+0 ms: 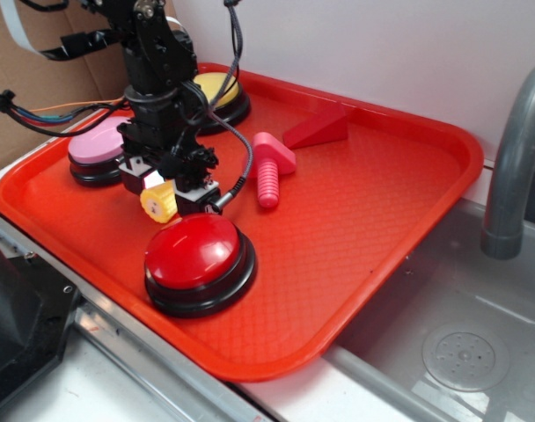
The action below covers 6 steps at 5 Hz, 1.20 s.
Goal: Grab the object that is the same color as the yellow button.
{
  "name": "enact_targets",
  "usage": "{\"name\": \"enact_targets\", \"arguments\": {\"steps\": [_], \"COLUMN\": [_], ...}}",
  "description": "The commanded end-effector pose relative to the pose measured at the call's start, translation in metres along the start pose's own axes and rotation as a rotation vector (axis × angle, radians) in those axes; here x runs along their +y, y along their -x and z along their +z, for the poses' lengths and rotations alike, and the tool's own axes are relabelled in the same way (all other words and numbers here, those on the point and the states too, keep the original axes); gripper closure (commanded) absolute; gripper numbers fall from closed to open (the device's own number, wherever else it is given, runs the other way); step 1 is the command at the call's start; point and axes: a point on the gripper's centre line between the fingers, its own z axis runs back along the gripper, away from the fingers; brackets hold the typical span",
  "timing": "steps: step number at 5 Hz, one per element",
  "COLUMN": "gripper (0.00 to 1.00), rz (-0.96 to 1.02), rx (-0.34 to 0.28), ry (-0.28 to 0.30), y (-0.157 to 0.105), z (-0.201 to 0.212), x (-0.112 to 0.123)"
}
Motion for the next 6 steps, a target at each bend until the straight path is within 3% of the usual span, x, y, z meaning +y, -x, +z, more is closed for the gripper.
{"name": "enact_targets", "arguments": {"steps": [1, 2, 4, 5, 6], "gripper": [1.00, 1.00, 1.00, 1.00, 1.00], "rz": [0.003, -0.011, -0.022, 0.001, 0.025], "rx": [-0.013, -0.044, -0.199, -0.241, -0.160], "ry": [-0.023, -0.033, -0.025, 0.000, -0.038], "y": [-0.001, -0.003, -0.001, 0.004, 0.005], "z": [0.050, 0.096, 0.183, 0.196, 0.179], "x": [0.007, 0.013, 0.015, 0.026, 0.037]}}
